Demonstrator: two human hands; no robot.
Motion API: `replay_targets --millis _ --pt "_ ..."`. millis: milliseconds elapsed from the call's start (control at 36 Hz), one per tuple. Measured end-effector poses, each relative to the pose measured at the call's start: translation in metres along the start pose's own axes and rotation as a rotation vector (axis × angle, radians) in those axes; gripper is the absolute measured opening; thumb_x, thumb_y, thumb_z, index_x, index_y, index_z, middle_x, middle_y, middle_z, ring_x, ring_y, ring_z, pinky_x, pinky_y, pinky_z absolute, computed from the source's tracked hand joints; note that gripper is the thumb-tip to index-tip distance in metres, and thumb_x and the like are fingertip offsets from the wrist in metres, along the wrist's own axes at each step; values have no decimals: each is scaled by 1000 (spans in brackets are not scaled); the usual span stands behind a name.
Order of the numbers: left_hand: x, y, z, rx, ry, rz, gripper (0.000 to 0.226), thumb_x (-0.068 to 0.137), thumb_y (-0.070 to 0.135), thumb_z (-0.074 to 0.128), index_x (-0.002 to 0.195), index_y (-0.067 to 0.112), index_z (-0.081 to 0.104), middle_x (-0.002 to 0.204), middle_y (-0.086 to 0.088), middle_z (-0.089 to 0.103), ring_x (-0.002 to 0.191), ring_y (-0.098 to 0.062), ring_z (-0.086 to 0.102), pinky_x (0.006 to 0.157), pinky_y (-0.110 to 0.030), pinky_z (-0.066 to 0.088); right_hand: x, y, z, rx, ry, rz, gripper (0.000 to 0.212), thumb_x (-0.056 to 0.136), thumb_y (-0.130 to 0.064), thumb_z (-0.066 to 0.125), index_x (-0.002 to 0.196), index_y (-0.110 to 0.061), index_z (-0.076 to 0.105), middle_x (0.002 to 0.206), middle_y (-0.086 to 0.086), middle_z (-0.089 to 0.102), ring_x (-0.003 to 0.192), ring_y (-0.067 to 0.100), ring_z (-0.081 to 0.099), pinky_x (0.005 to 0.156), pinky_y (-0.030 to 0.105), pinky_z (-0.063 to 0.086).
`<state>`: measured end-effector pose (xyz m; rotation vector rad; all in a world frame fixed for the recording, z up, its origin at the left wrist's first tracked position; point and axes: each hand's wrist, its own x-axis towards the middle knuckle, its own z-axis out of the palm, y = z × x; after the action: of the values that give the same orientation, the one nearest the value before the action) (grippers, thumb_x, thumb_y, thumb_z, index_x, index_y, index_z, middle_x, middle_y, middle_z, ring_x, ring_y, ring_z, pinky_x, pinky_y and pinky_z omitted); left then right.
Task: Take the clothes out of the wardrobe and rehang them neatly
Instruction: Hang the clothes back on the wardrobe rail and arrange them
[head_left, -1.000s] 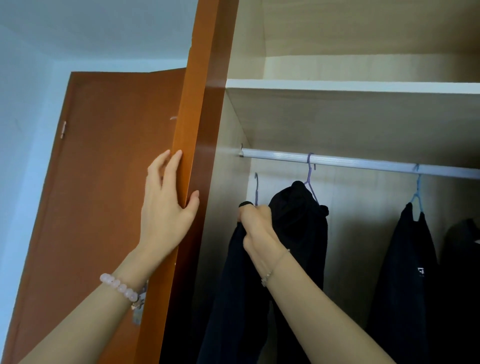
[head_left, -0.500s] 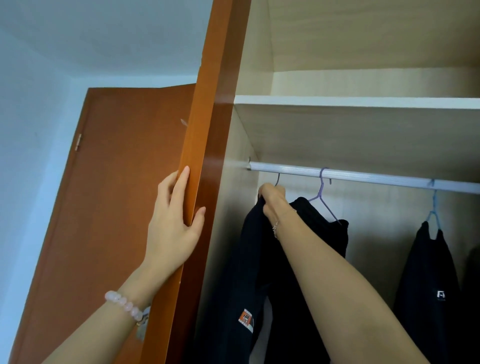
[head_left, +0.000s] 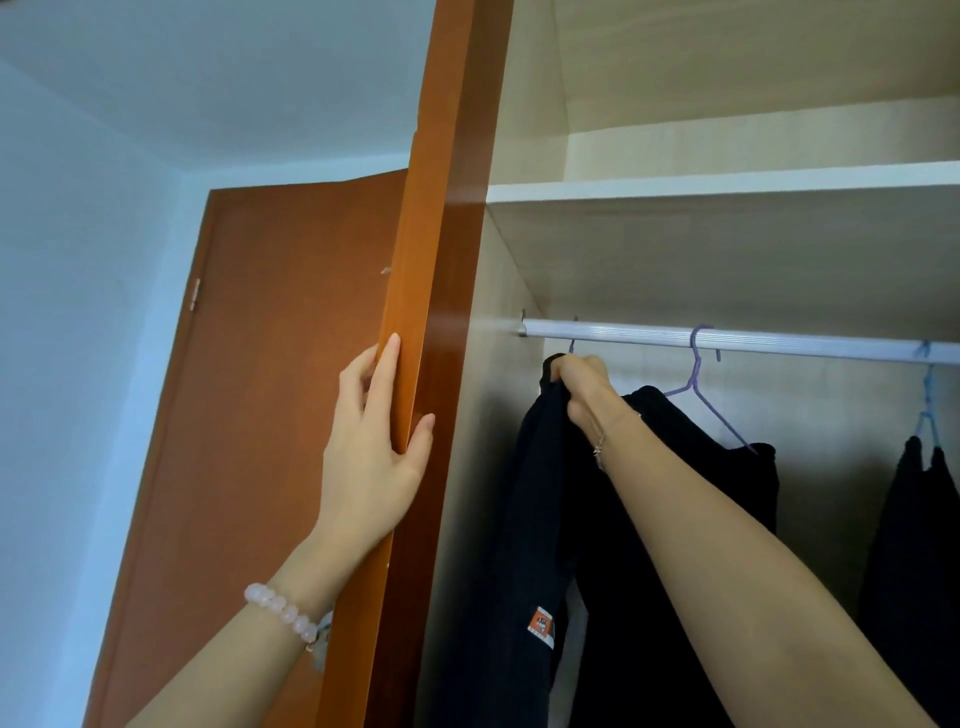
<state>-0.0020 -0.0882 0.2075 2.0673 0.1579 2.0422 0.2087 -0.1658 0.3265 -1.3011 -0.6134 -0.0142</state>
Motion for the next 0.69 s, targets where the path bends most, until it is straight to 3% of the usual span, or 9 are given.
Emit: replay_targets --millis 111,167,250,389,444,528,611,694 --pt "0 1 1 10 2 12 73 89 27 58 149 25 17 148 2 25 112 15 23 74 -1 32 1 -15 1 -19 -13 -31 31 67 8 40 94 -7 45 74 12 45 72 25 45 55 27 36" --pt "0 0 0 14 1 7 73 89 28 58 149 25 17 148 2 25 114 13 22 76 -3 32 -2 -21 5 -18 -14 -49 18 70 9 39 80 -5 44 70 10 43 71 24 43 56 29 34" --pt "0 0 -1 18 6 2 73 89 30 57 150 26 16 149 2 24 116 12 23 76 -4 35 -10 -21 6 6 -31 -85 21 72 11 37 68 -9 43 68 9 40 66 22 38 55 27 30" --pt "0 1 1 27 6 -5 73 89 29 57 150 25 17 149 2 24 117 12 21 76 -1 31 -19 -2 -2 12 -8 -74 27 73 5 40 95 -10 40 74 8 42 64 21 40 52 23 31" --pt "-1 1 1 37 7 -1 72 89 28 57 150 24 17 149 1 25 116 12 21 76 -1 30 -31 5 -4 -1 -41 -65 24 75 5 42 96 -8 42 69 5 43 59 21 42 51 22 33" --pt "-2 2 0 47 5 -4 72 90 29 56 150 25 16 149 0 24 116 9 24 79 -6 33 -51 13 -9 3 -103 -51 16 76 3 46 90 -4 48 77 10 46 71 24 45 60 25 35" --pt "-2 4 -1 69 8 -10 73 90 29 56 150 24 15 150 -1 25 119 0 29 83 -16 39 -62 9 -23 47 -149 -36 10 78 -6 51 89 -7 52 85 14 47 77 26 44 64 33 35" --pt "-3 10 -3 78 3 -39 72 90 27 57 150 22 16 150 -3 25 121 -10 40 83 -21 43 -68 1 -42 56 -222 -50 14 90 -20 51 89 -8 59 88 13 56 82 25 54 70 32 45"
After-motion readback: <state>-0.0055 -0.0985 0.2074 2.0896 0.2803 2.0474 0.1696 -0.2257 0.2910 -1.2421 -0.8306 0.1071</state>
